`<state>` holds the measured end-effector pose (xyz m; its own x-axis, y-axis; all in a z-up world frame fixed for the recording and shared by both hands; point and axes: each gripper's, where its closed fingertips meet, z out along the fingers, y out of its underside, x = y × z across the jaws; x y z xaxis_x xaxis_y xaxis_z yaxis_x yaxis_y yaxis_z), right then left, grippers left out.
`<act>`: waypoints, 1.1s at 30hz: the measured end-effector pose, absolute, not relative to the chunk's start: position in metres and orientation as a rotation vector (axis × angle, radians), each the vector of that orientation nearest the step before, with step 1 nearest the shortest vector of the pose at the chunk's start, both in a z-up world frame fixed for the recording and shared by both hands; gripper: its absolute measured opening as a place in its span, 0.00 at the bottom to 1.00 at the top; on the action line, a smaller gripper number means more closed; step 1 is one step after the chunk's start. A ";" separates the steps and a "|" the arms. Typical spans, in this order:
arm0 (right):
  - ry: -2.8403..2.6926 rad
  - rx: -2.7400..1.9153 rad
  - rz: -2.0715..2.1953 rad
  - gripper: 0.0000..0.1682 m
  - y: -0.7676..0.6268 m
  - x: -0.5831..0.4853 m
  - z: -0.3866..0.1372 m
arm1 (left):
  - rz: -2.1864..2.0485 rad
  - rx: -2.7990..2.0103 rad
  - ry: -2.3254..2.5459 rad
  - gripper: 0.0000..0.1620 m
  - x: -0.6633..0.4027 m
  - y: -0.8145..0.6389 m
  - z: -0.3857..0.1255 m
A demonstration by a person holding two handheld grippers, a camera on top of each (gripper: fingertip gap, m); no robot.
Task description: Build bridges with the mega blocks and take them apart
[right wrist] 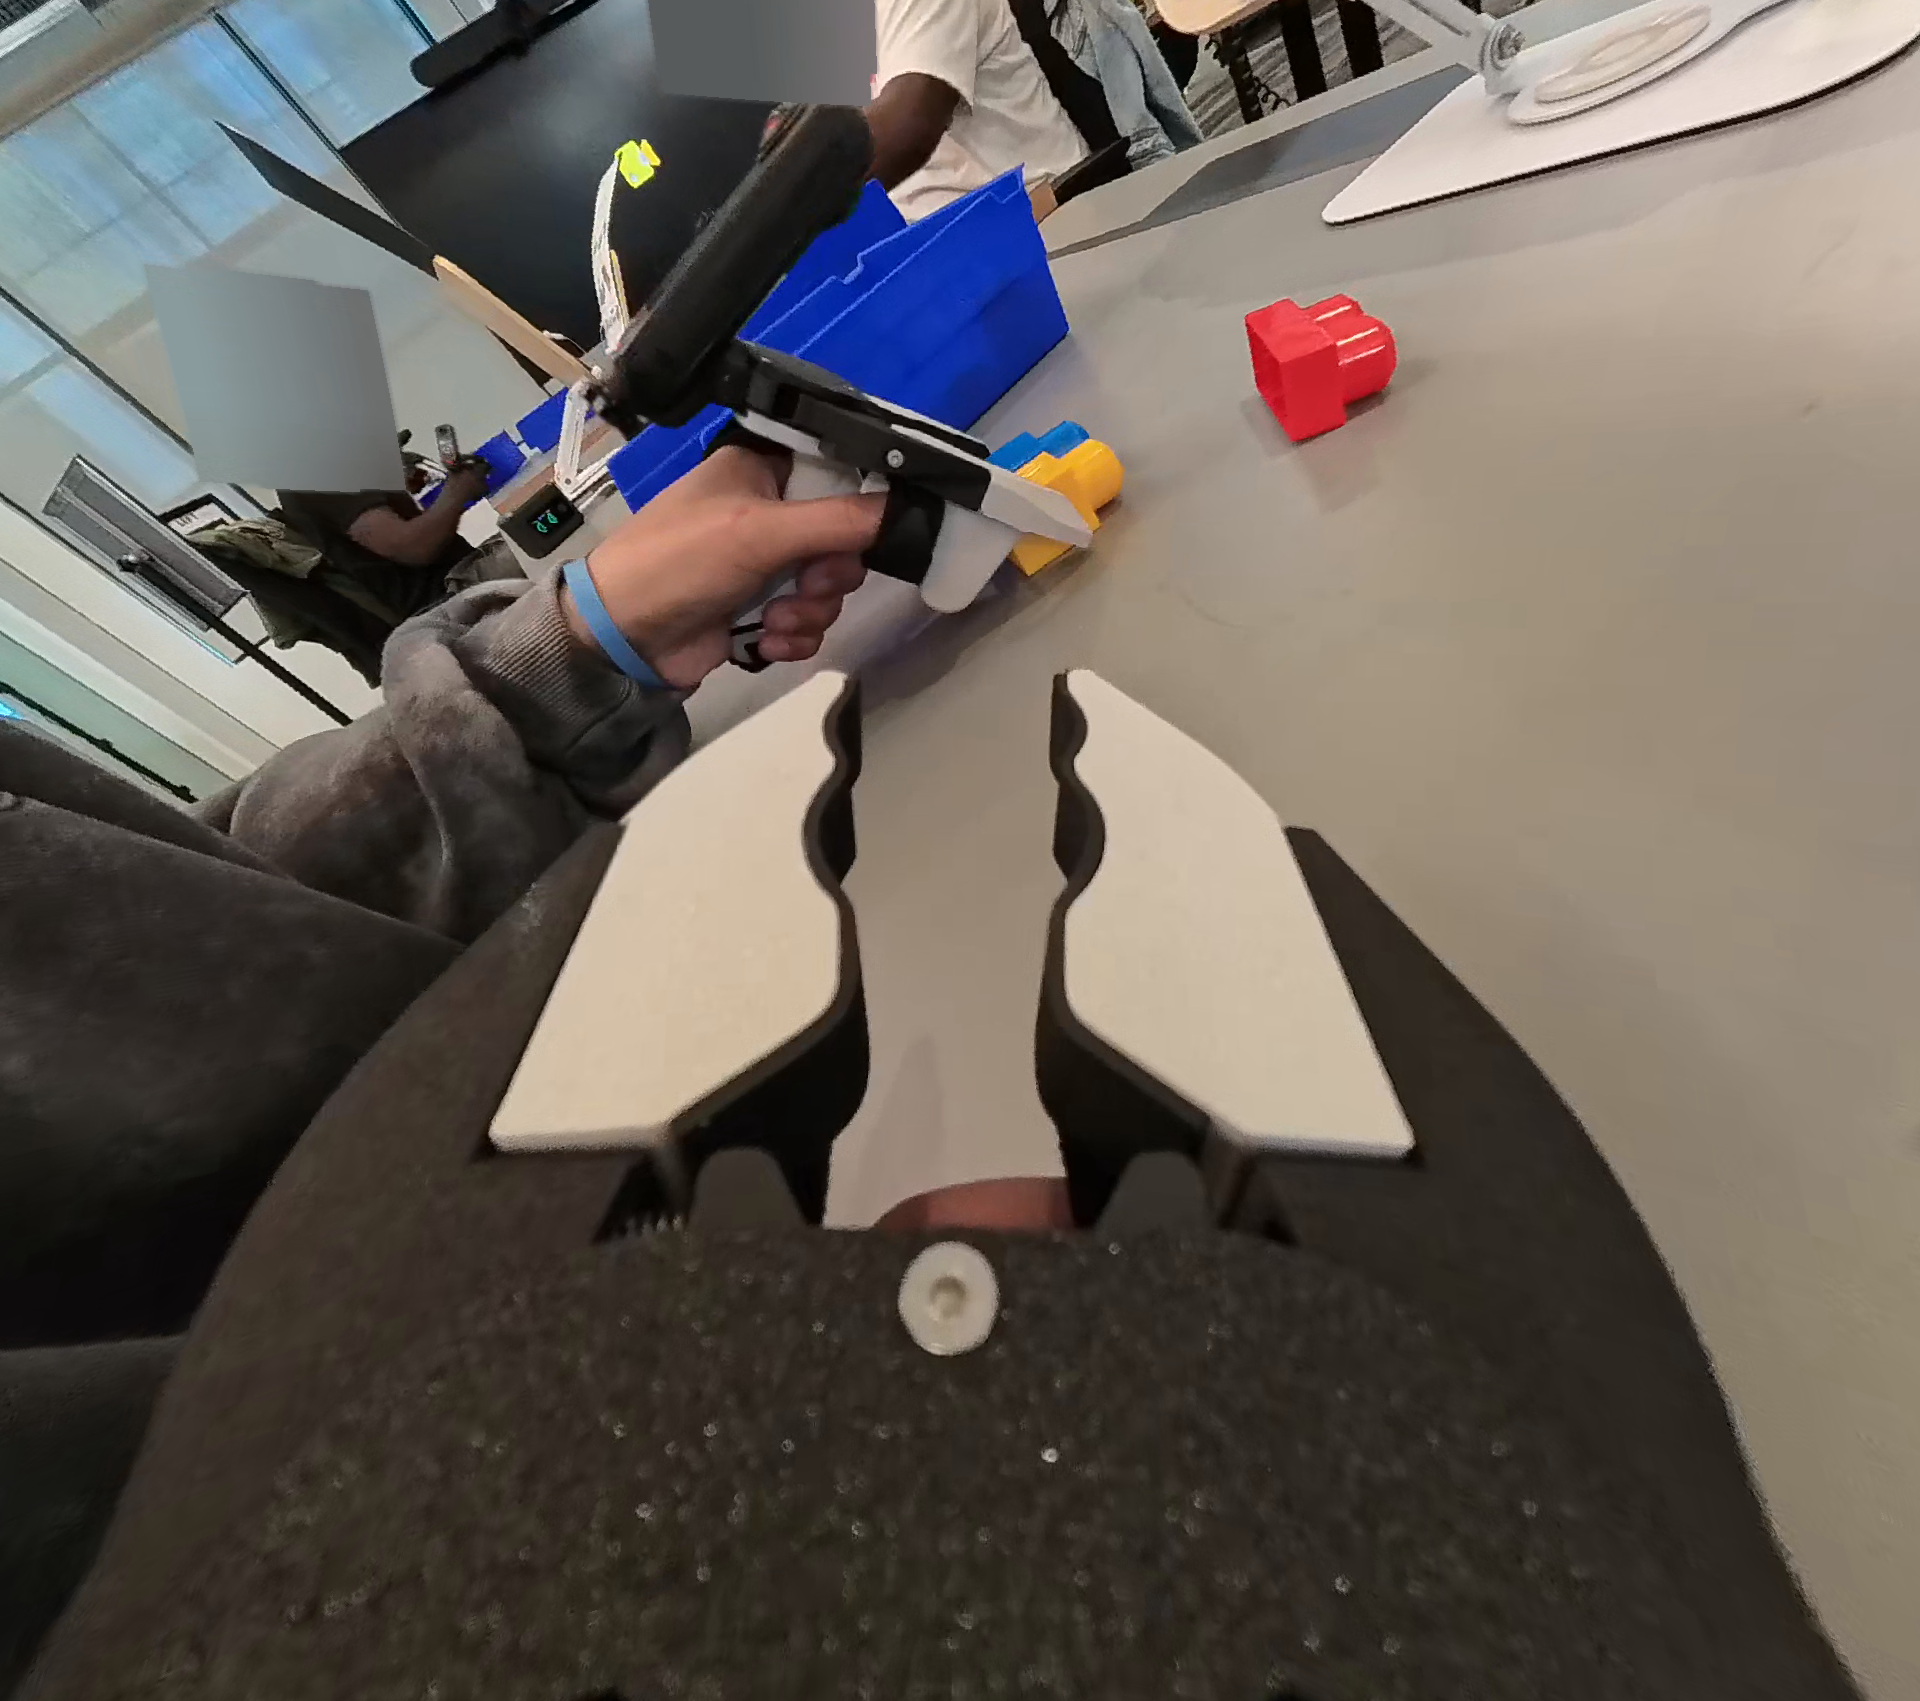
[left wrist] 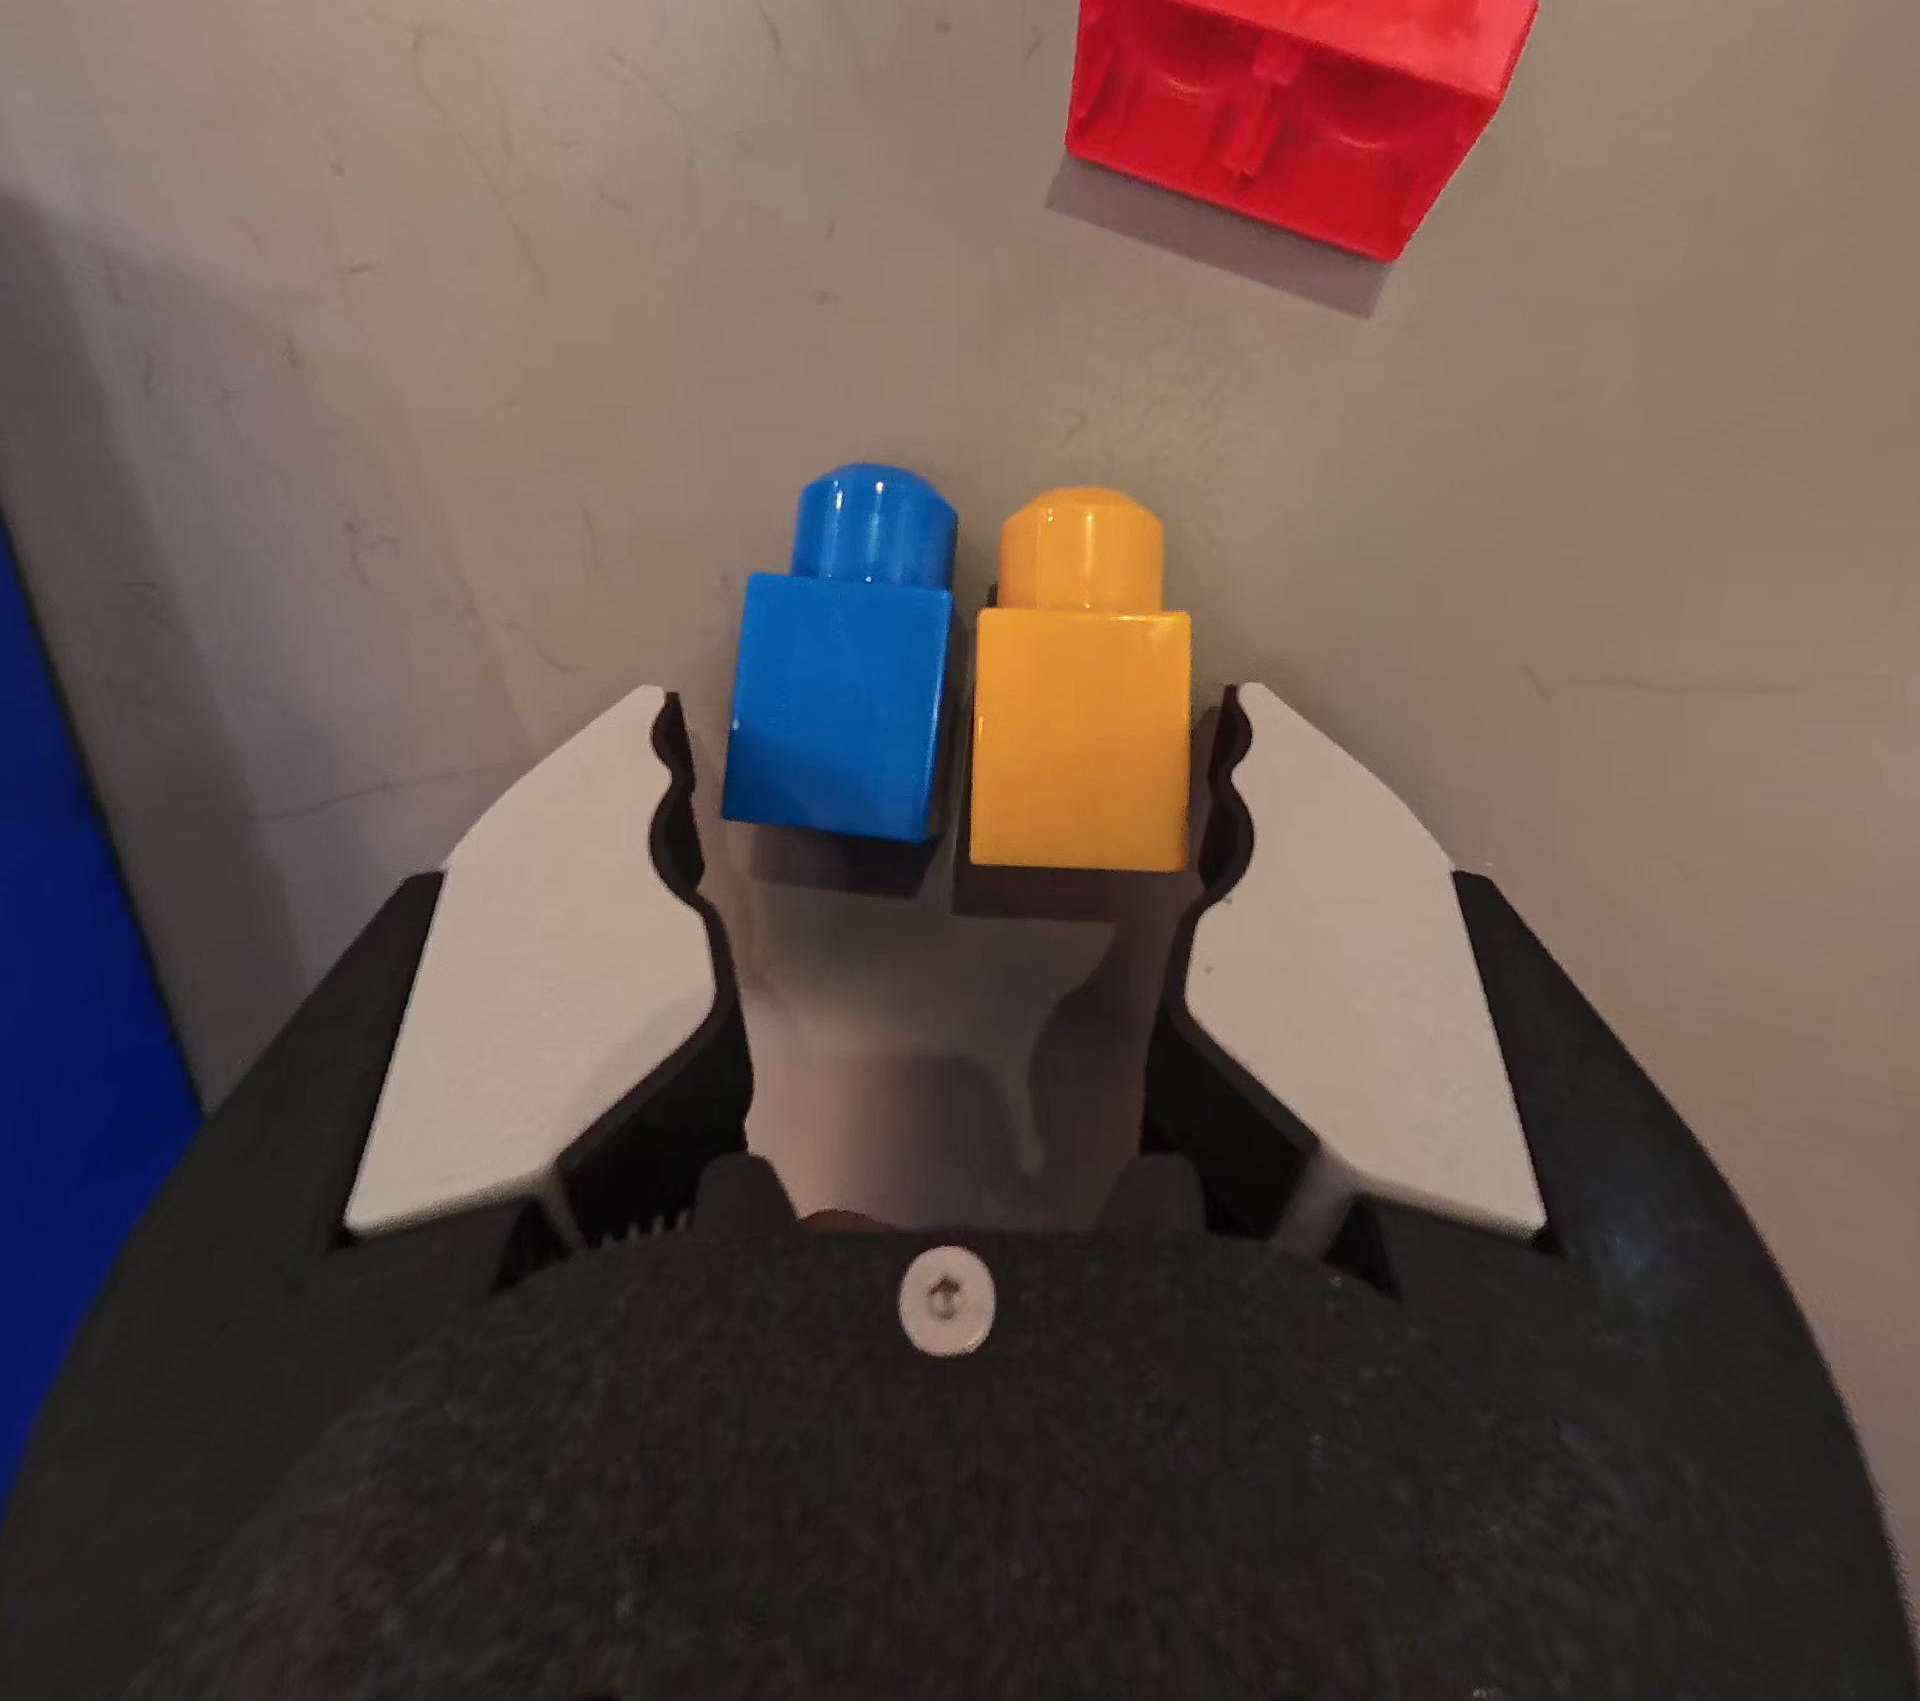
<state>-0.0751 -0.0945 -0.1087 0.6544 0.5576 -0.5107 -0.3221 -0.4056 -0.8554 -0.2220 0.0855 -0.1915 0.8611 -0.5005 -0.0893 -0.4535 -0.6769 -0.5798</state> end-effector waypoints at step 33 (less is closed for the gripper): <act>-0.724 -1.726 0.593 0.32 -0.063 -0.077 -0.021 | -0.498 -1.967 0.949 0.46 -0.243 0.050 -0.145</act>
<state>-0.0770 -0.0629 -0.0214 0.6857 0.7274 -0.0267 0.1693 -0.1950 -0.9661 -0.2434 0.0496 -0.1447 0.6291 -0.7772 -0.0163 -0.4287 -0.3293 -0.8413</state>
